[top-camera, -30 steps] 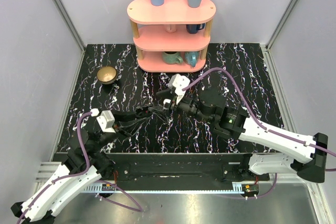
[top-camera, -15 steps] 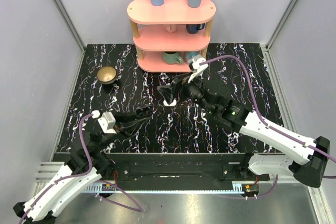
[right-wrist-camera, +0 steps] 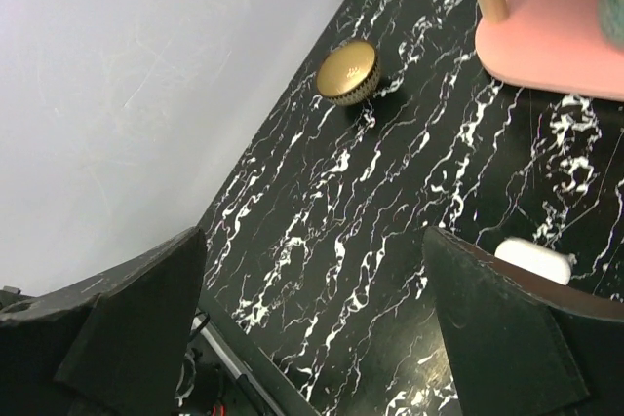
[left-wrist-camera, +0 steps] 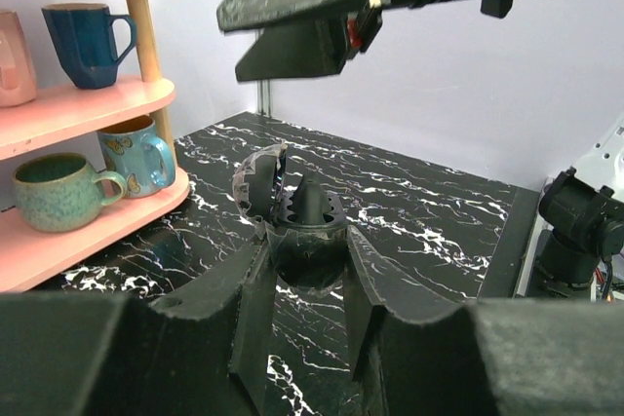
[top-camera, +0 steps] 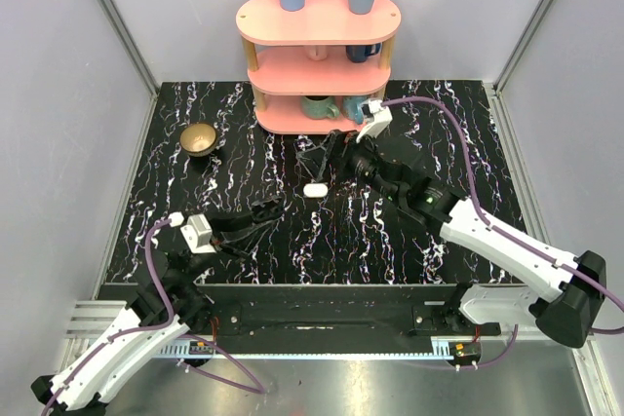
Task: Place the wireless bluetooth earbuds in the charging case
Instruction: Close the charging case with the earbuds.
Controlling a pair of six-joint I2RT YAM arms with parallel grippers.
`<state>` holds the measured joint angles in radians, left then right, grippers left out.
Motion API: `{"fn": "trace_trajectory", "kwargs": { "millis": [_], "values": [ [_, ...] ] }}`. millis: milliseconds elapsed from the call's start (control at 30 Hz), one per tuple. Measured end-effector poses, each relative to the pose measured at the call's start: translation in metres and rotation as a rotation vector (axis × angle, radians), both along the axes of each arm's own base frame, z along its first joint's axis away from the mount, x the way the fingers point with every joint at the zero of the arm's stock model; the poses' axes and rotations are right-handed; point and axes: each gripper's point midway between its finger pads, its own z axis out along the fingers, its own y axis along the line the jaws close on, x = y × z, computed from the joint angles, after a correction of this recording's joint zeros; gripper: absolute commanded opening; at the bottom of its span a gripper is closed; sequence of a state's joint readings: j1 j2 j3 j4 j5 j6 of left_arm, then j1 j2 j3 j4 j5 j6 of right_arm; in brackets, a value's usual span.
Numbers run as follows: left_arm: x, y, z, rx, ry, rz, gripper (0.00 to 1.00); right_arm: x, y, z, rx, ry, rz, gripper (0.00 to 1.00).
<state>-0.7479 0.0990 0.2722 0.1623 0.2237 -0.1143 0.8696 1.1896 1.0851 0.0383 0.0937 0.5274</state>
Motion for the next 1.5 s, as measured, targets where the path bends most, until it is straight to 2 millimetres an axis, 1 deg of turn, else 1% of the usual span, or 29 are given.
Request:
{"fn": "trace_trajectory", "kwargs": {
  "millis": [100,233,333,500,600,700,867,967,1067,1267,1333,1400,1500],
  "values": [
    [0.0,0.0,0.004,-0.011,-0.012,0.0,0.0,0.0,0.001,-0.01,0.002,0.055,-0.007,1.0],
    [-0.001,0.001,0.009,-0.03,-0.027,-0.002,0.0,0.002,-0.002,-0.012,0.025,0.111,-0.038,1.0],
    [-0.001,-0.001,0.011,-0.043,-0.029,-0.01,0.0,0.009,-0.005,-0.012,0.002,0.134,-0.073,1.0],
    [0.0,-0.004,0.008,-0.043,-0.019,-0.021,0.0,0.014,-0.003,-0.01,-0.014,0.143,-0.076,1.0],
    [-0.001,-0.005,0.008,-0.043,-0.016,-0.027,0.0,0.015,0.004,-0.009,-0.026,0.144,-0.047,1.0],
    [-0.002,-0.006,0.008,-0.046,-0.015,-0.034,0.0,0.016,0.013,-0.013,-0.041,0.151,-0.014,1.0],
    [-0.003,-0.007,0.012,-0.053,-0.027,-0.045,0.0,0.013,0.03,-0.031,-0.076,0.188,0.062,1.0],
    [-0.002,-0.01,0.009,-0.043,-0.019,-0.051,0.0,0.008,0.042,-0.046,-0.097,0.223,0.13,1.0],
    [0.0,-0.013,0.006,-0.033,-0.007,-0.056,0.0,-0.001,0.051,-0.055,-0.105,0.25,0.202,1.0],
    [0.004,-0.018,0.0,-0.015,0.015,-0.062,0.0,-0.016,0.063,-0.049,-0.083,0.236,0.308,1.0],
    [0.005,-0.019,0.0,-0.014,0.016,-0.061,0.0,-0.023,0.066,-0.051,-0.087,0.229,0.33,1.0],
    [0.006,-0.019,0.0,-0.014,0.017,-0.06,0.0,-0.031,0.068,-0.058,-0.1,0.234,0.349,1.0],
    [0.006,-0.019,-0.001,-0.013,0.018,-0.061,0.0,-0.044,0.069,-0.078,-0.122,0.264,0.375,1.0]
  ]
}}
